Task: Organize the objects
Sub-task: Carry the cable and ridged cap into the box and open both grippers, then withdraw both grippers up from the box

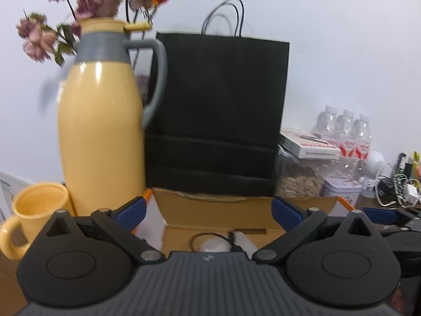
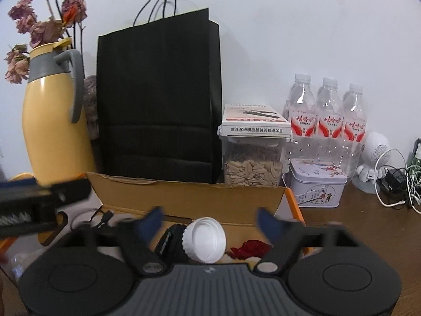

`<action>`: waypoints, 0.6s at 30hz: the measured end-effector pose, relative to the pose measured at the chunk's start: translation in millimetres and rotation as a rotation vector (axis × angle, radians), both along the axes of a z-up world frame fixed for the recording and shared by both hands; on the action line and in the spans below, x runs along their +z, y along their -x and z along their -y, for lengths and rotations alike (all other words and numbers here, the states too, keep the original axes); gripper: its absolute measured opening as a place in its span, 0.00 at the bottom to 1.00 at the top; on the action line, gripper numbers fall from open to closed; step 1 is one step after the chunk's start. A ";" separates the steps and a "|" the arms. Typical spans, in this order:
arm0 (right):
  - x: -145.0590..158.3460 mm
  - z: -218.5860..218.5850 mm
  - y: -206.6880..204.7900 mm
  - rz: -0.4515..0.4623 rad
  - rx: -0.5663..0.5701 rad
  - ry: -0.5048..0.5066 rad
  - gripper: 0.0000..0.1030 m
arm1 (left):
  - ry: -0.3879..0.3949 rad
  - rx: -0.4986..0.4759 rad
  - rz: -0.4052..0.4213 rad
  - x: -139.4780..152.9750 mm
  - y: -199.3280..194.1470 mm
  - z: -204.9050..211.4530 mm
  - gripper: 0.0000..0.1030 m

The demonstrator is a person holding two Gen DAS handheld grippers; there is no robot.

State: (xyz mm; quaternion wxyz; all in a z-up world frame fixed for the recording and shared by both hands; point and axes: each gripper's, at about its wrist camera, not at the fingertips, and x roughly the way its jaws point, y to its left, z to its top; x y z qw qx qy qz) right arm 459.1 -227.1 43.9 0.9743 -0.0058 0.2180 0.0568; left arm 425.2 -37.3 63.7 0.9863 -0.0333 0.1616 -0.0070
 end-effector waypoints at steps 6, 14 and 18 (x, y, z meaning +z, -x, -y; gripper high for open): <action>7.1 -4.2 10.0 0.026 0.009 0.005 1.00 | -0.010 0.022 -0.006 2.8 4.8 -4.8 1.00; 24.6 -7.0 35.9 0.071 0.011 0.017 1.00 | 0.002 0.031 -0.004 18.5 21.2 -12.8 1.00; 37.7 -9.0 65.1 0.112 0.024 0.019 1.00 | -0.016 0.034 -0.015 28.7 44.3 -16.6 1.00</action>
